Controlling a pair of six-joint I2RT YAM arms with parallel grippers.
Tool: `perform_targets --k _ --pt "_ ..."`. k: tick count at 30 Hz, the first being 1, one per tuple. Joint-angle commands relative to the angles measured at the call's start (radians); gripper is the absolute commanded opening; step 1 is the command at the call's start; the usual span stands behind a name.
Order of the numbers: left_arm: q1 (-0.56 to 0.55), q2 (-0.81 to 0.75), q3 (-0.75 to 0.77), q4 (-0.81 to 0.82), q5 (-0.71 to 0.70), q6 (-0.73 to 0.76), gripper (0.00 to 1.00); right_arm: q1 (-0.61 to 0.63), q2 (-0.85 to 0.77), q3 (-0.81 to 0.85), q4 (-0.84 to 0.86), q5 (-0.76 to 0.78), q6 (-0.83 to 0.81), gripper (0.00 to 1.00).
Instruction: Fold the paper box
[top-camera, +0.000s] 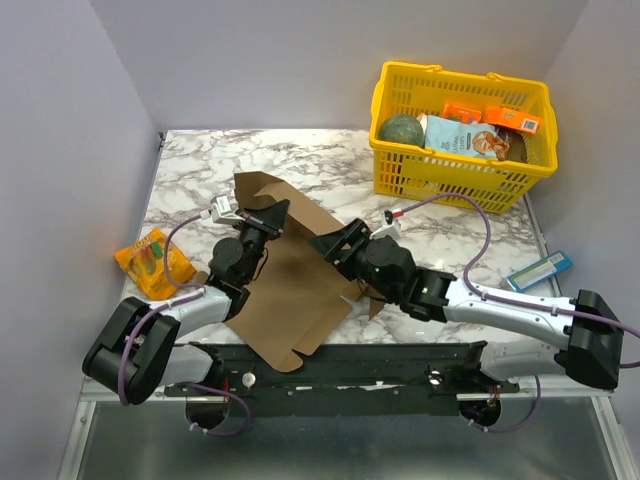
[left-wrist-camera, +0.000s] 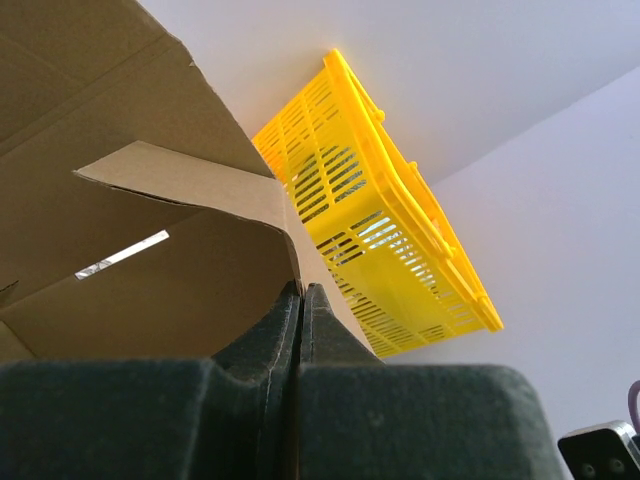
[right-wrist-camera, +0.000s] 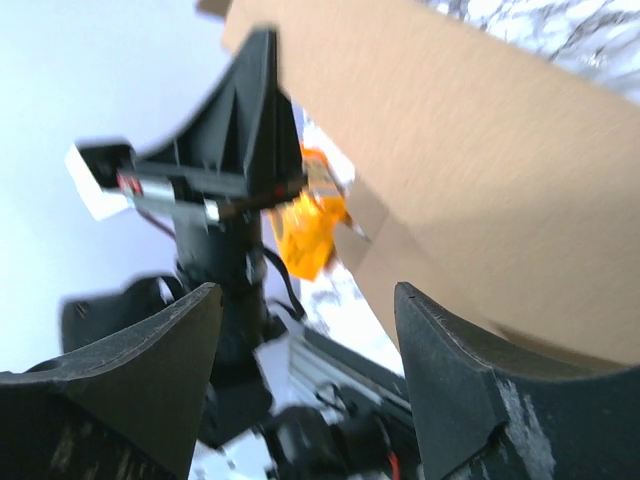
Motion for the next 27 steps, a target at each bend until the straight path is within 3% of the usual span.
perform_targets --k 1,15,20,27 --pt "-0.004 0.031 -0.029 0.109 -0.041 0.059 0.0 -0.025 0.026 -0.019 0.07 0.15 0.158 0.76" --pt "-0.013 0.08 -0.039 0.186 -0.041 0.067 0.0 -0.038 0.164 0.016 0.109 0.222 0.325 0.75" --pt "-0.013 0.113 -0.065 0.307 -0.02 0.111 0.06 -0.039 0.188 0.018 0.108 0.23 0.397 0.75" --pt "-0.013 0.152 -0.049 0.356 0.011 0.116 0.08 -0.039 0.189 0.035 0.083 0.19 0.376 0.77"
